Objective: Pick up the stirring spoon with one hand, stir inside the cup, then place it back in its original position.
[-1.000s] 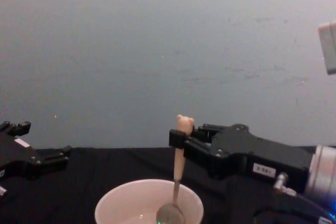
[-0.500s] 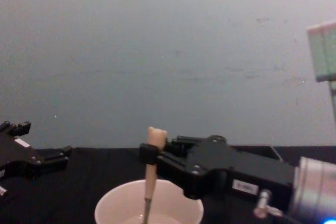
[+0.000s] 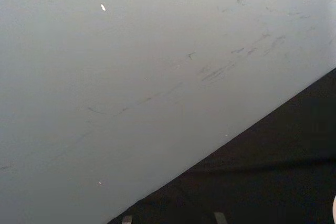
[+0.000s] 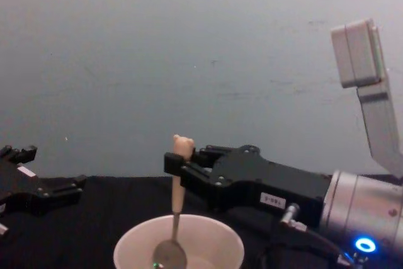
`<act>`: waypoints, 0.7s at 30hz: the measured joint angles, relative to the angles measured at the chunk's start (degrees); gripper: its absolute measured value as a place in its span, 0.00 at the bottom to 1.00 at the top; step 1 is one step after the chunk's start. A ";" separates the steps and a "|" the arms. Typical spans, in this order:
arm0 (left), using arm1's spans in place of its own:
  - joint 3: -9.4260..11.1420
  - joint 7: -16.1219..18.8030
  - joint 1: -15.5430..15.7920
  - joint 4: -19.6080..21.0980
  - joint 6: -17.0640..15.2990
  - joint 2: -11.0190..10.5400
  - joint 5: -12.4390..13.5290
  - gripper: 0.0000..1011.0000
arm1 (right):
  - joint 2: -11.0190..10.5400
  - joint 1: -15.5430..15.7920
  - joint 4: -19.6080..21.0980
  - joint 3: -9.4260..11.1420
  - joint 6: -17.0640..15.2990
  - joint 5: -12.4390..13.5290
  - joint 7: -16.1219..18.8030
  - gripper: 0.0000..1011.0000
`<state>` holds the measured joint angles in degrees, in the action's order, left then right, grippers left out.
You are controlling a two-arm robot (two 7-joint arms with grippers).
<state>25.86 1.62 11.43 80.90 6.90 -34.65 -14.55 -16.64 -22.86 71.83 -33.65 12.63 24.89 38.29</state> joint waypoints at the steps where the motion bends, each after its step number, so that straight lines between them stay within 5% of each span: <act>1: 0.00 0.00 0.00 0.00 0.00 0.00 0.00 0.99 | -0.01 -0.04 -0.15 0.11 0.04 -0.12 -0.09 0.19; 21: 0.00 0.00 0.00 0.00 0.00 0.00 0.00 0.99 | -1.01 1.16 1.08 2.35 -0.24 -0.35 -0.84 0.19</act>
<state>25.86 1.62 11.43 80.90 6.91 -34.65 -14.55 -17.65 -21.70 72.91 -31.31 12.40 24.54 37.45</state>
